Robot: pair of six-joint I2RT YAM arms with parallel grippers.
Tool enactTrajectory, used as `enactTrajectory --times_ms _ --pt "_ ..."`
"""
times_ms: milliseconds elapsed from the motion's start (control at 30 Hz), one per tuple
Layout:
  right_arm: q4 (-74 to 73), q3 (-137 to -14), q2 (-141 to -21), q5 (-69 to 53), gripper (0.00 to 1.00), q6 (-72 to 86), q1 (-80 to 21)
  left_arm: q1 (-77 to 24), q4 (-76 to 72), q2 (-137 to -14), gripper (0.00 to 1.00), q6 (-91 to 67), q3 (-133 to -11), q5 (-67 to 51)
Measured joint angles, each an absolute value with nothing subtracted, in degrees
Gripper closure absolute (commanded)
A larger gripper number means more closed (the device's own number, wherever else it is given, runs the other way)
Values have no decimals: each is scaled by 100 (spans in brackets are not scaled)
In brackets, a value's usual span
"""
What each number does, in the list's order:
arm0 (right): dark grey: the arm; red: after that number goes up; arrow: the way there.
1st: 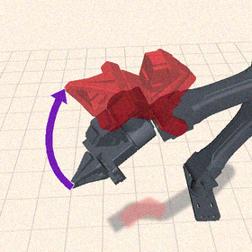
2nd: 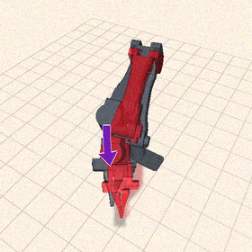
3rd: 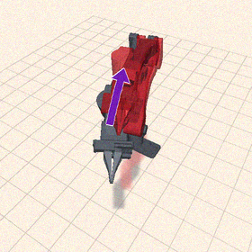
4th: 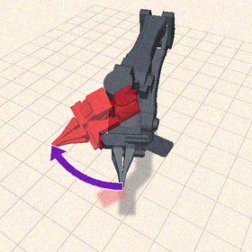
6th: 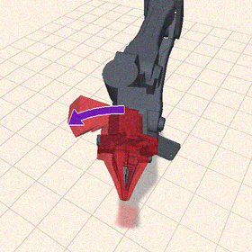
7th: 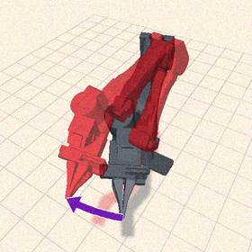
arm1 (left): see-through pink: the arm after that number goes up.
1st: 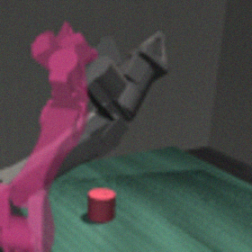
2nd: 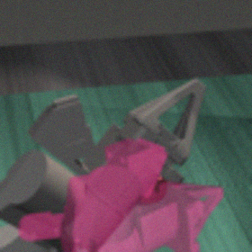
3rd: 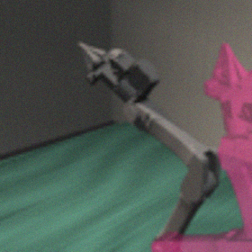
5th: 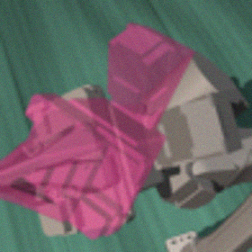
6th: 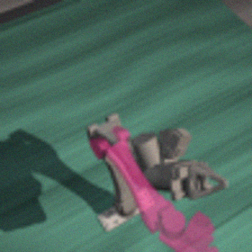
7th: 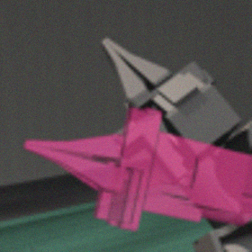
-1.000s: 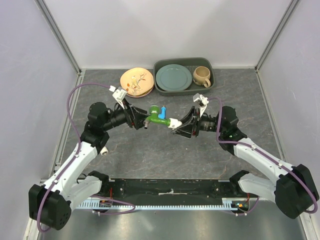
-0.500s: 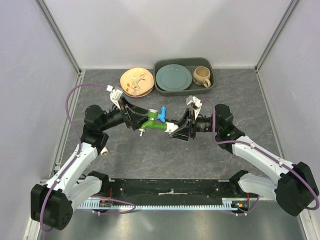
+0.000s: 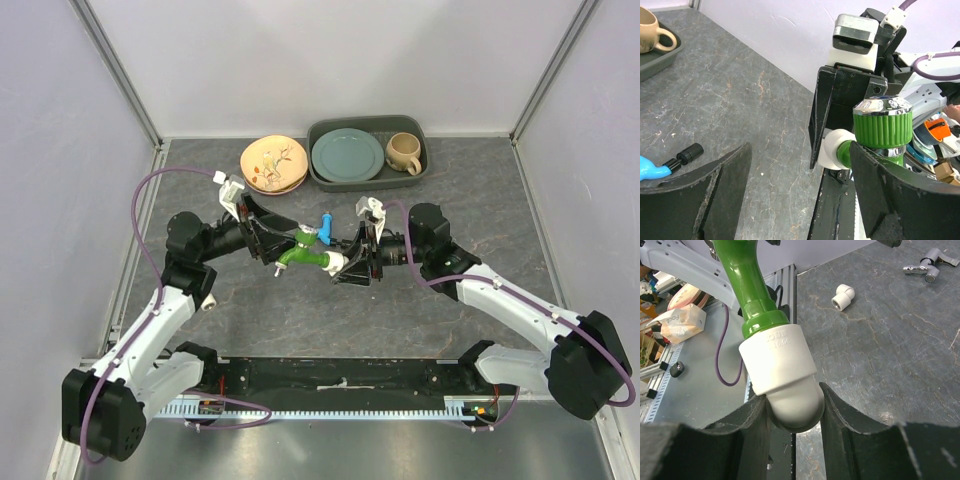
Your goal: Install the water faucets
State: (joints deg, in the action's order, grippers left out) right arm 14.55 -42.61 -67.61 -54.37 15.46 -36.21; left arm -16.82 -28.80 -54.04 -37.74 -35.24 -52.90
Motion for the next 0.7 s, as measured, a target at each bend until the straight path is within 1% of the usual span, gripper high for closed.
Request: enactTrajectory --times_ms 133,233,467,700 --pt "1361 -4283 -6761 -5433 100 1448 -3627 -1682 -2797 -5352 14 -3675 -3529 -5304" --pt "1258 -4283 -6761 -5437 100 1406 -3627 -1682 -2436 -5231 13 -3402 -3535 -5271" --pt "1149 -4283 -6757 -5402 100 1369 -3621 -1680 -1752 -4829 13 -2954 -3610 -4735" --pt "1096 -4283 -6757 -5269 100 1374 -3618 -1684 -1594 -5041 13 -2950 -3680 -4512"
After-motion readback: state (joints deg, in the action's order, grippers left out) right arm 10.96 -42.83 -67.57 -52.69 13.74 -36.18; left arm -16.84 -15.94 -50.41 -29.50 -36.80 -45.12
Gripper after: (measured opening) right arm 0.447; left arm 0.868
